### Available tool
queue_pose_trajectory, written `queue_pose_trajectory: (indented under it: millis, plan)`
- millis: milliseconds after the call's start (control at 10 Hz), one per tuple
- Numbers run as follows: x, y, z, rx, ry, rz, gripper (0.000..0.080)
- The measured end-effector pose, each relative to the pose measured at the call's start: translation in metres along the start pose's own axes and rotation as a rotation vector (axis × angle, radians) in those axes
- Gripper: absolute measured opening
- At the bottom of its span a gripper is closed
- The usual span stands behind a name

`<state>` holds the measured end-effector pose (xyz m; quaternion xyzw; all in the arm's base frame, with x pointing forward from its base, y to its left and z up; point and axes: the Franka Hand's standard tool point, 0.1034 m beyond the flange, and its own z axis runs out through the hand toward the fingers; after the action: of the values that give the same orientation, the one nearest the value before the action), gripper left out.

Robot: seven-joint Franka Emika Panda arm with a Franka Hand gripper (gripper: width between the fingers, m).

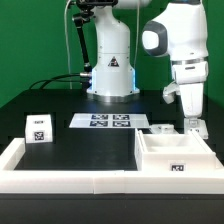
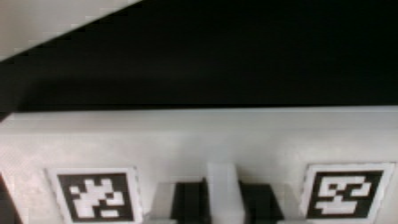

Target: Assemble cabinet

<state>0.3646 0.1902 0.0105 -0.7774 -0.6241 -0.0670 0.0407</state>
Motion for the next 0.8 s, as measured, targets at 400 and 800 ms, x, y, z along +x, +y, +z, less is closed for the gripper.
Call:
queue_pose_trajectory:
  millis: [400,800]
  plan:
    - [-0.013,0.012,-0.018,0.015,-0.052,-0.064,0.0068]
    - [-0.042,0.042,-0.052,0.026,-0.120,-0.089,0.0068]
